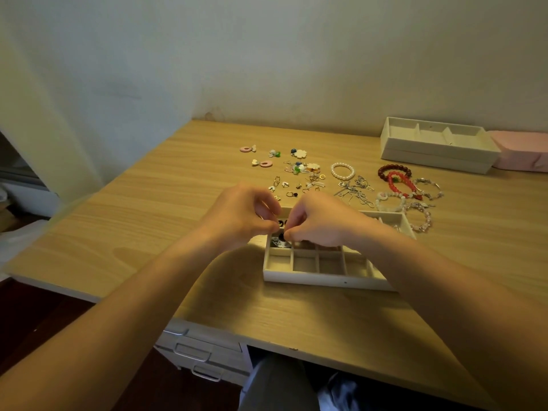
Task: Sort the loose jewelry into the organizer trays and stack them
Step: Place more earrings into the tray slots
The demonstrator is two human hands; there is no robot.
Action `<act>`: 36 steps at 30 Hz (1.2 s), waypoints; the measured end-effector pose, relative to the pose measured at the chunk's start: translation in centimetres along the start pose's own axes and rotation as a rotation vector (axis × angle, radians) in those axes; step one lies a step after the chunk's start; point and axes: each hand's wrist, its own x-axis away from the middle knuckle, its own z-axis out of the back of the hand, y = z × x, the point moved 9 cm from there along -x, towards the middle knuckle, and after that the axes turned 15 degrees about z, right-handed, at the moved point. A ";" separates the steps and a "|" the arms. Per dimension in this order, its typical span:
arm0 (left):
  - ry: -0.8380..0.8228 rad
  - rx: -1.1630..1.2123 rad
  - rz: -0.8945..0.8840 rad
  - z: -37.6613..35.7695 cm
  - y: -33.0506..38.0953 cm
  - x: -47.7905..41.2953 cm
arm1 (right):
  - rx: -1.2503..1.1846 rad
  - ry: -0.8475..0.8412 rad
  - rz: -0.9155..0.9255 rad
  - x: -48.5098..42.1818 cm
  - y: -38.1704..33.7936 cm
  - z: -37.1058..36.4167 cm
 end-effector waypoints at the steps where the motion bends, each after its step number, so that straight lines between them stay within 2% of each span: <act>1: -0.007 -0.002 0.000 -0.2 0.0 0.1 | -0.029 0.020 -0.017 0.1 0.4 0.4; 5: 0.011 -0.013 -0.001 -0.5 -0.1 0.2 | -0.146 0.117 -0.078 0.3 2.0 2.0; 11: 0.106 -0.137 -0.012 -0.5 0.0 0.3 | -0.175 0.101 -0.034 0.4 1.8 1.9; 17: 0.103 -0.314 -0.077 -0.6 1.1 1.1 | -0.129 -0.043 0.026 0.7 0.1 0.3; 23: 0.044 -0.116 -0.033 0.0 0.7 1.0 | -0.088 -0.075 0.039 0.7 -0.4 0.0; 29: -0.058 -0.133 -0.019 -1.2 0.3 1.0 | -0.088 -0.107 0.064 0.6 -0.6 -0.3; 32: -0.087 -0.096 -0.025 -1.2 0.6 0.8 | -0.130 -0.012 0.059 0.6 -0.1 1.8; 36: 0.017 0.017 -0.026 0.9 1.0 -1.4 | -0.244 0.190 -0.034 -0.2 2.3 5.7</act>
